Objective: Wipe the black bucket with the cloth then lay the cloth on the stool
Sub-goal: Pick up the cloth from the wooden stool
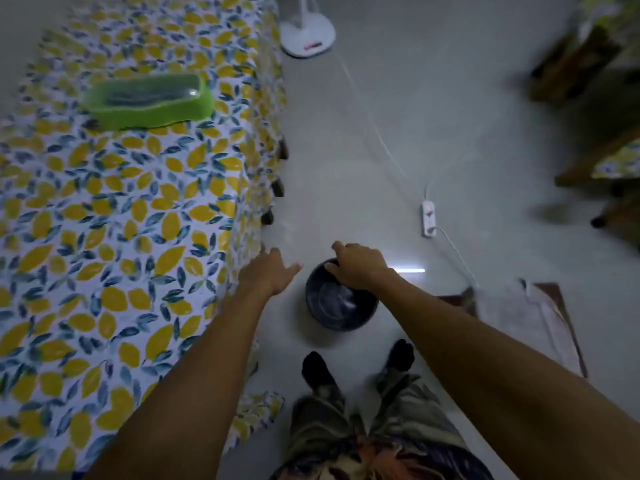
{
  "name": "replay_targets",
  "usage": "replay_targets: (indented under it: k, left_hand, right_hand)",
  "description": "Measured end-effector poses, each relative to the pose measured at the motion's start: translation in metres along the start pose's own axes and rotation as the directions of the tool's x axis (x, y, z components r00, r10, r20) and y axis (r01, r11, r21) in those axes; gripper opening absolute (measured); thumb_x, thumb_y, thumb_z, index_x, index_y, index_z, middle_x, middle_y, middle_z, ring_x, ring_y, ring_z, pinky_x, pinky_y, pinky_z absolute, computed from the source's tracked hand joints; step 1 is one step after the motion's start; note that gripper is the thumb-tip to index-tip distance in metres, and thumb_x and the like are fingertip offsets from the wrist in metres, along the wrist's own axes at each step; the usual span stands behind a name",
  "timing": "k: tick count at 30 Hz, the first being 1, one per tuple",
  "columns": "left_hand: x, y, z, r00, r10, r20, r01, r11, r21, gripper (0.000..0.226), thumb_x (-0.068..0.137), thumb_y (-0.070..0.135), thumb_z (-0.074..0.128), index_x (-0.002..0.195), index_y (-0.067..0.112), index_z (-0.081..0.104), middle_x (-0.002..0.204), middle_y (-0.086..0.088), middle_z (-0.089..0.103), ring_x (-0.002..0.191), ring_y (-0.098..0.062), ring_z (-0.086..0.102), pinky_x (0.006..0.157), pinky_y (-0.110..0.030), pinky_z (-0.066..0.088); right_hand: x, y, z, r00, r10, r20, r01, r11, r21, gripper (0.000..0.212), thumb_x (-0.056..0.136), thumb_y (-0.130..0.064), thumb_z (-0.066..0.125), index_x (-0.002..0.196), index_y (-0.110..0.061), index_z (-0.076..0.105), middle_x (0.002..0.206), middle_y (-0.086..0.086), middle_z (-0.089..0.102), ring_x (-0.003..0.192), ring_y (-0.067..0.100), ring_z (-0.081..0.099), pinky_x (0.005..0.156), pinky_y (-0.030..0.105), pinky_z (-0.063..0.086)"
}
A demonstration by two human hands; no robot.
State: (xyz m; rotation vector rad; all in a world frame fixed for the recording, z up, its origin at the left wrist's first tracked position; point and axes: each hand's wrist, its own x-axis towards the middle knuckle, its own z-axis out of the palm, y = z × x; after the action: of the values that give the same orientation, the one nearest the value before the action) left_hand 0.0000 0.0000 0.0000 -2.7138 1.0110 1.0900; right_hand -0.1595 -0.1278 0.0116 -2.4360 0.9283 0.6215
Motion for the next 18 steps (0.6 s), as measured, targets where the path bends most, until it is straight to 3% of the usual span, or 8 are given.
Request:
replay_targets:
  k: [3, 8, 13, 18]
  left_hand:
    - [-0.001, 0.031, 0.013, 0.995, 0.086, 0.048, -0.090, 0.992, 0.086, 0.085, 0.091, 0.073, 0.042, 0.149, 0.011, 0.039, 0.152, -0.017, 0.045, 0.131, -0.037, 0.050, 0.102, -0.046, 0.046]
    - [-0.010, 0.086, 0.051, 0.967, 0.195, 0.163, -0.223, 0.959, 0.175, 0.079, 0.091, 0.069, 0.045, 0.144, 0.010, 0.044, 0.143, -0.018, 0.053, 0.125, -0.037, 0.056, 0.100, -0.048, 0.048]
    - [-0.022, 0.136, 0.099, 0.924, 0.266, 0.274, -0.340, 0.901, 0.270, 0.075, 0.092, 0.068, 0.045, 0.142, 0.013, 0.044, 0.145, -0.017, 0.052, 0.125, -0.037, 0.056, 0.100, -0.049, 0.048]
    - [-0.041, 0.176, 0.149, 0.871, 0.265, 0.414, -0.410, 0.855, 0.317, 0.077, 0.091, 0.070, 0.044, 0.146, 0.015, 0.043, 0.145, -0.014, 0.053, 0.124, -0.036, 0.055, 0.099, -0.050, 0.049]
  right_hand:
    - [-0.016, 0.033, 0.016, 0.994, 0.101, -0.048, -0.098, 0.994, 0.048, 0.050, 0.102, -0.051, 0.045, 0.136, -0.014, 0.048, 0.125, 0.015, 0.065, 0.109, 0.035, 0.064, 0.083, 0.043, 0.048]
    - [-0.054, 0.088, 0.044, 0.970, 0.244, -0.009, -0.239, 0.957, 0.166, 0.049, 0.101, -0.050, 0.047, 0.134, -0.013, 0.048, 0.121, 0.014, 0.065, 0.108, 0.035, 0.065, 0.074, 0.039, 0.042]
    - [-0.098, 0.146, 0.079, 0.936, 0.351, 0.011, -0.339, 0.893, 0.297, 0.053, 0.103, -0.048, 0.047, 0.141, -0.012, 0.047, 0.129, 0.016, 0.064, 0.114, 0.036, 0.063, 0.080, 0.041, 0.045]
    - [-0.144, 0.205, 0.118, 0.890, 0.441, 0.119, -0.448, 0.792, 0.415, 0.057, 0.103, -0.051, 0.045, 0.143, -0.010, 0.047, 0.138, 0.017, 0.060, 0.123, 0.036, 0.059, 0.096, 0.046, 0.051]
